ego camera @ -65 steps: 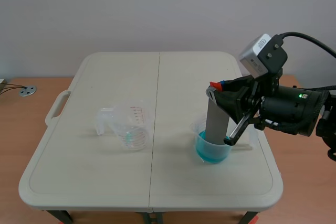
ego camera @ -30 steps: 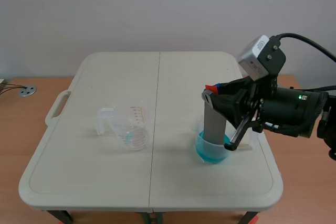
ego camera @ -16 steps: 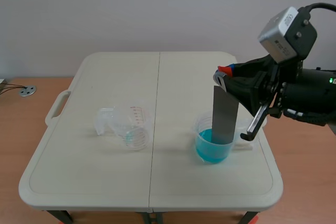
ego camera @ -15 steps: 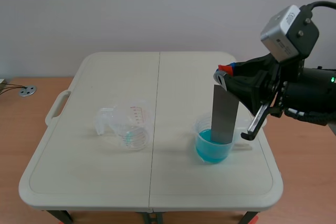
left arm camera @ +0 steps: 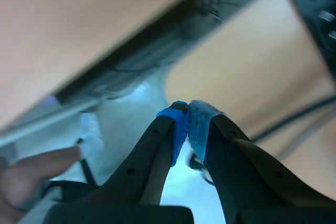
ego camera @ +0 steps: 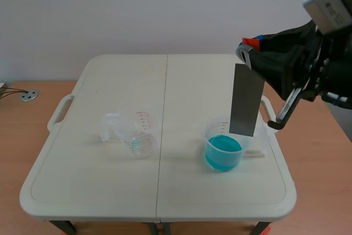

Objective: Hold the metal plate by the orange handle, dip it into the blue solution, take it out and point at it, then put the plate back in the beaker on the left.
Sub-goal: 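Raise the plate and point at it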

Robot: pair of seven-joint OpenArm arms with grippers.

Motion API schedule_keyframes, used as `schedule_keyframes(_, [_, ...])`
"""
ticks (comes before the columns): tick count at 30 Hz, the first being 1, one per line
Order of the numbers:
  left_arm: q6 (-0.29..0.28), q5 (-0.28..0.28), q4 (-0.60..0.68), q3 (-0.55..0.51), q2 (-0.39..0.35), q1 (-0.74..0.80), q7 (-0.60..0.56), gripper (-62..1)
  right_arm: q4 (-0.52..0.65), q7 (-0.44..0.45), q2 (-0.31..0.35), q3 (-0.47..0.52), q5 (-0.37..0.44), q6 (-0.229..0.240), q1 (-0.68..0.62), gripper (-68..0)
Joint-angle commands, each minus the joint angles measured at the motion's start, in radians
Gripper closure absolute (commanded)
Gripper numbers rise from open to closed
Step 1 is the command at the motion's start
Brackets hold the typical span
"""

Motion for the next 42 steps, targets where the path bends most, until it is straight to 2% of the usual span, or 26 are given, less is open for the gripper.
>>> schedule_keyframes(1, [0.009, 0.001, 0.037, -0.049, -0.018, -0.016, -0.006, -2.1, 0.034, 0.012, 0.016, 0.021, 0.019, 0.005, 0.002, -1.3])
schedule_keyframes(3, [0.014, 0.0, 0.068, -0.086, -0.044, -0.035, -0.007, -2.1, 0.051, 0.006, 0.016, 0.032, 0.027, 0.005, 0.002, -1.3])
schedule_keyframes(9, [0.096, -0.003, 0.175, -0.178, -0.142, -0.098, -0.006, -2.1, 0.107, -0.001, 0.016, 0.06, 0.041, 0.005, 0.002, -1.3])
schedule_keyframes(14, [0.086, -0.004, 0.225, -0.189, -0.187, -0.171, -0.015, -2.1, 0.139, -0.019, 0.016, 0.061, 0.056, 0.005, 0.002, -1.3])
schedule_keyframes(18, [0.014, -0.011, 0.264, -0.182, -0.189, -0.271, -0.023, -2.1, 0.163, -0.026, 0.016, 0.061, 0.075, 0.005, 0.002, -1.3])
schedule_keyframes(25, [-0.233, -0.038, 0.278, -0.063, -0.188, -0.462, -0.022, -2.1, 0.186, -0.027, 0.016, 0.061, 0.099, 0.005, 0.004, -1.3])
schedule_keyframes(29, [-0.335, -0.038, 0.278, 0.051, -0.179, -0.577, -0.021, -2.1, 0.186, -0.027, 0.016, 0.061, 0.105, 0.005, 0.005, -1.3])
schedule_keyframes(38, [-0.417, -0.037, 0.259, 0.307, -0.073, -0.827, 0.072, -2.1, 0.186, -0.026, 0.016, 0.061, 0.105, 0.005, 0.005, -1.3])
schedule_keyframes(42, [-0.422, -0.037, 0.228, 0.409, -0.009, -0.922, 0.112, -2.1, 0.186, -0.026, 0.016, 0.061, 0.105, 0.005, 0.005, -1.3])
